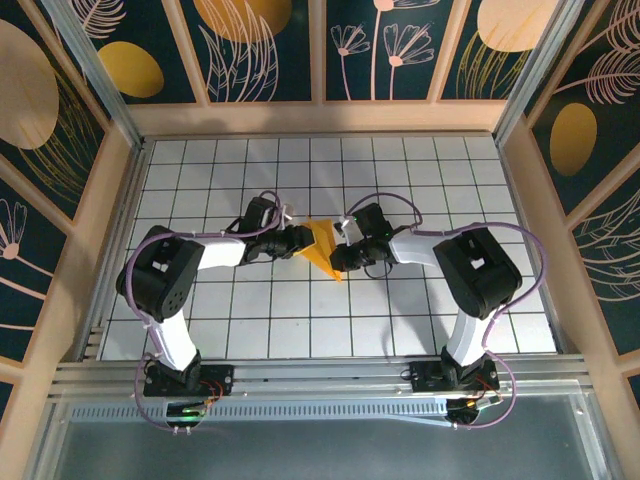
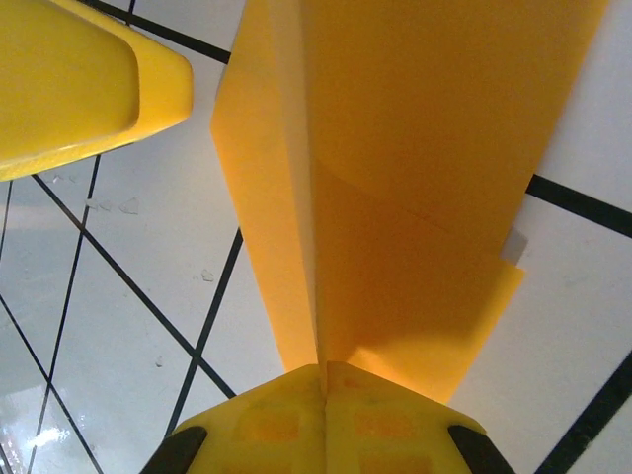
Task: Fold a paper plane with a square sheet of paper (fold left side to right side)
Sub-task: Fourth fold the wing at the center of the table.
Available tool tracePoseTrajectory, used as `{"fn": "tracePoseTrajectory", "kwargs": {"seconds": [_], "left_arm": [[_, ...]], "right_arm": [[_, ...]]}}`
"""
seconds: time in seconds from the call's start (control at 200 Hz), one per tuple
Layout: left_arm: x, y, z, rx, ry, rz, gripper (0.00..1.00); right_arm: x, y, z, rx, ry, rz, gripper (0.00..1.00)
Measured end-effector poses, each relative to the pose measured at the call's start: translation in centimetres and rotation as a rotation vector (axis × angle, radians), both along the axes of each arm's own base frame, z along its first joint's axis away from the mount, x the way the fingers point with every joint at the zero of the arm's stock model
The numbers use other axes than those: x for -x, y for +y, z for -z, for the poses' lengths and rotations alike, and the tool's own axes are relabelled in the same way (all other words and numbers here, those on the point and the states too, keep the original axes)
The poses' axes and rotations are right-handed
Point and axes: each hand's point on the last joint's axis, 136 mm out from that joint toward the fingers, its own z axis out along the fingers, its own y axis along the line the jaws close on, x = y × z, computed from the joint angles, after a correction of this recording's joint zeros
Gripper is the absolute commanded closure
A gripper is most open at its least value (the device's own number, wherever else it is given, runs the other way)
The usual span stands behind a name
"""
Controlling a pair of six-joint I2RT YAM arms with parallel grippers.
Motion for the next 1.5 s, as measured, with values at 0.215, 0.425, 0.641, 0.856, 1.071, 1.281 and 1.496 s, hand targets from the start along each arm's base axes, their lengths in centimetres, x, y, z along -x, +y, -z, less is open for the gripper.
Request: {"fn": "tracePoseTrajectory", "kwargs": {"seconds": [0.215, 0.425, 0.641, 0.856, 1.071, 1.281, 1.496], "left_arm": [[0.0, -0.4, 0.6, -0.002, 0.013, 0.001, 0.58], [-0.4, -0.5, 1.1, -0.006, 0.020, -0.008, 0.57], [-1.3, -1.0, 1.2, -0.008, 0.014, -0.012, 0.57], [-1.9, -1.1, 1.8, -0.025, 0.016, -0.025, 0.57], [-2.2, -0.9, 2.1, -0.060, 0.021, -0.044, 0.58], [-2.5, -0.8, 2.3, -0.097, 0.023, -0.050, 0.58], [-2.6, -0.8, 2.3, -0.109, 0.022, -0.053, 0.58]], "right_arm": [[0.2, 0.1, 0.2, -0.007, 0.014, -0.007, 1.00], [0.2, 0.3, 0.0, -0.024, 0.017, -0.010, 1.00], [0.1, 0.4, -0.3, -0.039, 0.015, -0.013, 1.00], [0.1, 0.4, -0.2, -0.040, 0.014, -0.013, 1.00], [0.1, 0.6, 0.0, -0.047, 0.019, -0.018, 1.00], [0.0, 0.6, -0.1, -0.059, 0.021, -0.020, 0.99], [0.0, 0.6, -0.2, -0.065, 0.031, -0.009, 0.89]]}}
